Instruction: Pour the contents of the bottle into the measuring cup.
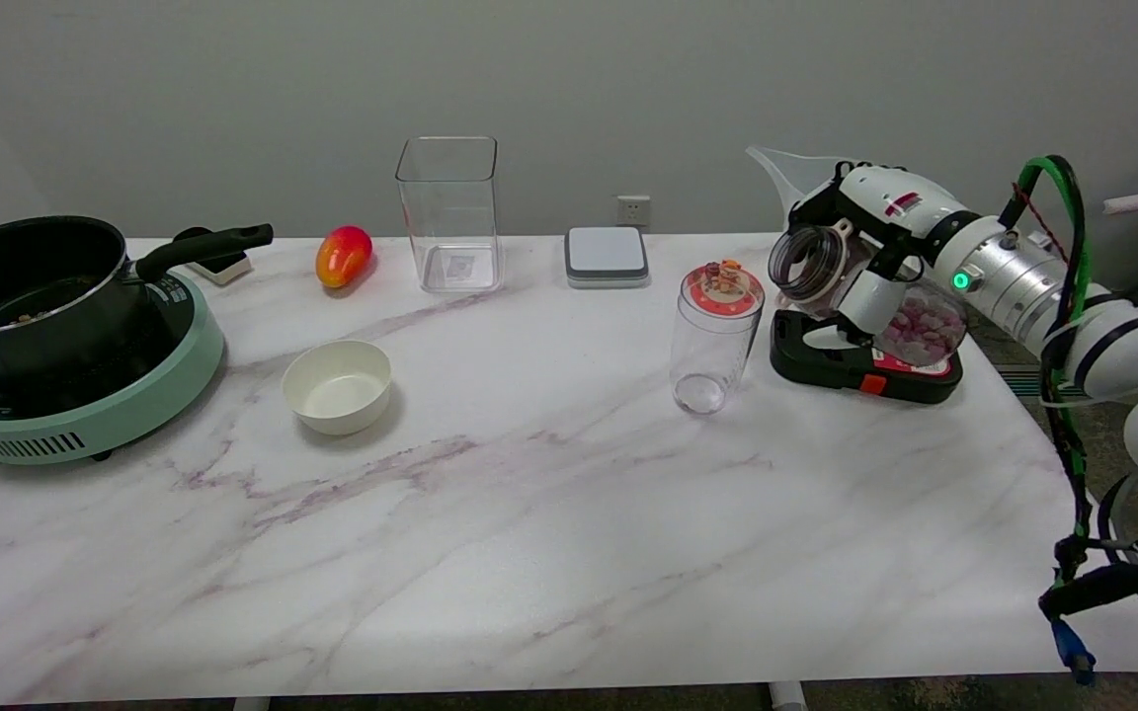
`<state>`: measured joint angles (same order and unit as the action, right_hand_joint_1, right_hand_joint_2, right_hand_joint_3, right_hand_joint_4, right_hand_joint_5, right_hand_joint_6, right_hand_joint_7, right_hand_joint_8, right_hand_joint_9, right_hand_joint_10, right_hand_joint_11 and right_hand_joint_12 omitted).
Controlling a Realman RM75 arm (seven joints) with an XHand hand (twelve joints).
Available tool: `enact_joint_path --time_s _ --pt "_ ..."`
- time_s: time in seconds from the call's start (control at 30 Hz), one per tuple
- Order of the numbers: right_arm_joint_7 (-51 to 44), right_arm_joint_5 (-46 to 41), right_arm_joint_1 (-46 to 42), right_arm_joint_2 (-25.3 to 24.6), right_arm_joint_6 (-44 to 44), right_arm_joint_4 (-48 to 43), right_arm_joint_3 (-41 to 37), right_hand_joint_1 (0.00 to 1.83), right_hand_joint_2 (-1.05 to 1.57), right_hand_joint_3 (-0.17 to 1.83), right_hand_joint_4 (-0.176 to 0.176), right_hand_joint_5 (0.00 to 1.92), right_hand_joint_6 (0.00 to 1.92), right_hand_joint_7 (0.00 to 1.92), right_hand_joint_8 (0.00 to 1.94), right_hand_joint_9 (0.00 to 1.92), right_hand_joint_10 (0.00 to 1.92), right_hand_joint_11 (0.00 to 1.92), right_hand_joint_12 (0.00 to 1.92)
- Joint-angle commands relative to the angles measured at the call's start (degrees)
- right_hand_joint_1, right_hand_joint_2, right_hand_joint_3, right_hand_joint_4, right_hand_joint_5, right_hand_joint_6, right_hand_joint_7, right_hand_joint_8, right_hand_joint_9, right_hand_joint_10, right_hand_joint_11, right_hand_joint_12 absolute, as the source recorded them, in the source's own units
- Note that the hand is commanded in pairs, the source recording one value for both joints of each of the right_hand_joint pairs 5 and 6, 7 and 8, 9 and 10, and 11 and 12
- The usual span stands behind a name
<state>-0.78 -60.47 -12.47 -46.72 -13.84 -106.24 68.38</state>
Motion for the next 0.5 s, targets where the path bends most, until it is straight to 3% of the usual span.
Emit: enact_joint_path --time_s 0.03,0.5 --pt "8.5 13.9 5.9 2.1 -12.4 -0.1 0.2 1.51 -0.07 1.7 0.0 0.97 0.97 1.28 1.28 1.2 1.2 0.94 0.94" --pt "13.3 19.8 9.6 2.8 -11.6 1.5 4.3 1.51 -0.11 1.74 0.0 0.97 0.97 1.27 1.27 1.2 1.2 0.93 0.93"
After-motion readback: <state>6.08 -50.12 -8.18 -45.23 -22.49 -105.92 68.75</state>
